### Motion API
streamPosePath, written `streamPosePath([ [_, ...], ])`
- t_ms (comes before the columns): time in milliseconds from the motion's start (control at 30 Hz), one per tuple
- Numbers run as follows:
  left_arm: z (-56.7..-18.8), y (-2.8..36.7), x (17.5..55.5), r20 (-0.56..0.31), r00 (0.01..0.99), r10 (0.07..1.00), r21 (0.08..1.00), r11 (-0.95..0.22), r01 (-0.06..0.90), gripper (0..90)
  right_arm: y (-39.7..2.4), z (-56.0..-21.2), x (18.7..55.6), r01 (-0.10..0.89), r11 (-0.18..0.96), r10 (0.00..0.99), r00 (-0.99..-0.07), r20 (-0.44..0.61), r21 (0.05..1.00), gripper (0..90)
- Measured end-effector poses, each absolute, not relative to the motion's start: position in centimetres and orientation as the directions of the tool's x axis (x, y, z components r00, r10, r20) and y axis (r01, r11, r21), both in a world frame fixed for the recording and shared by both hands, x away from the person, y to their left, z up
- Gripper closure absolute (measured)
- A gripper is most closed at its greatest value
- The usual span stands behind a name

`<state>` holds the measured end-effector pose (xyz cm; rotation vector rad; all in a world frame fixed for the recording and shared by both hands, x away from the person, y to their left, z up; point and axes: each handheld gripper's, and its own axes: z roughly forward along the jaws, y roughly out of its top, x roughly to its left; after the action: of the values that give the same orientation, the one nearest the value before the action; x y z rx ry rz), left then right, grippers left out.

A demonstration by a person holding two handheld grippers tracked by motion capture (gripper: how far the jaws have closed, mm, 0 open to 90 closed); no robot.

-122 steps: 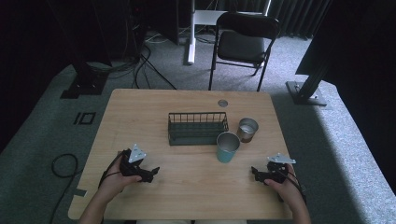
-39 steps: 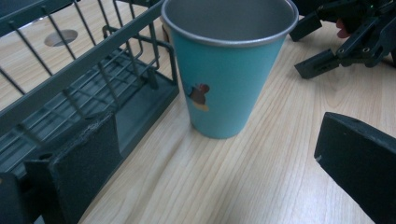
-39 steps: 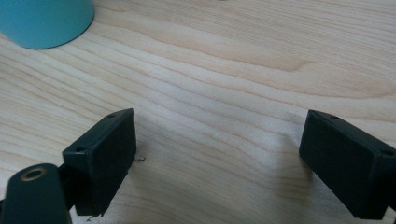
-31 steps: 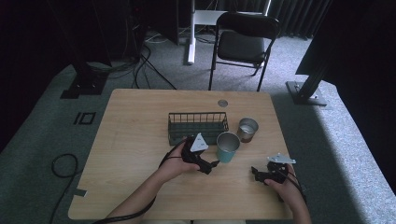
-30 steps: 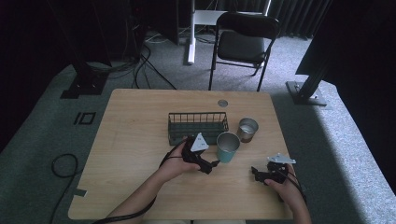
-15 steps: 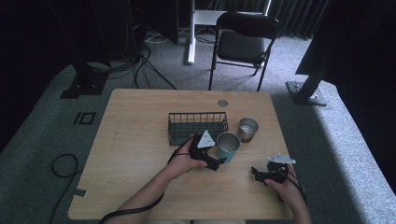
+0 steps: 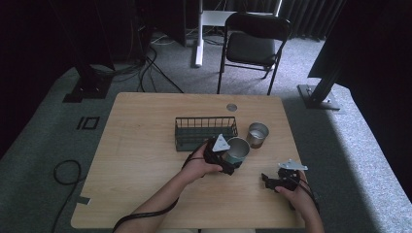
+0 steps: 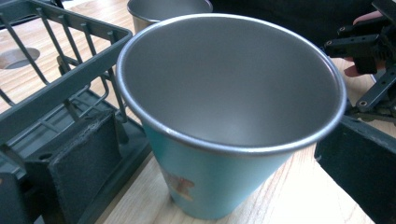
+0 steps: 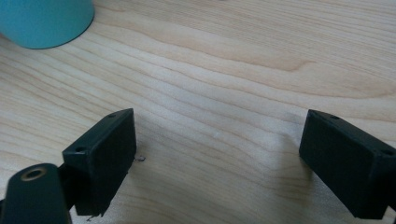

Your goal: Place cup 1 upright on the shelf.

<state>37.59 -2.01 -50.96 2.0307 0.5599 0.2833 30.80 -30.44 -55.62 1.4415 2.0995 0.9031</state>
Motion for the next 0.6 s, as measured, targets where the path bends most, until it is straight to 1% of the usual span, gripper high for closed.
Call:
streamPosePath([
  [300,-51.2,-3.1,37.9,-0.012,0.867,0.499,0.871,-0.420,0.254,0.8,-30.4,-55.6,30.8,0.647,0.246,0.932,-0.363,0.008,0.722,10.8],
  [600,-51.5,-4.1,38.0,-0.026,0.869,0.495,0.879,-0.403,0.255,0.9,-30.5,-55.6,30.8,0.648,0.243,0.931,-0.364,0.013,0.722,10.7],
])
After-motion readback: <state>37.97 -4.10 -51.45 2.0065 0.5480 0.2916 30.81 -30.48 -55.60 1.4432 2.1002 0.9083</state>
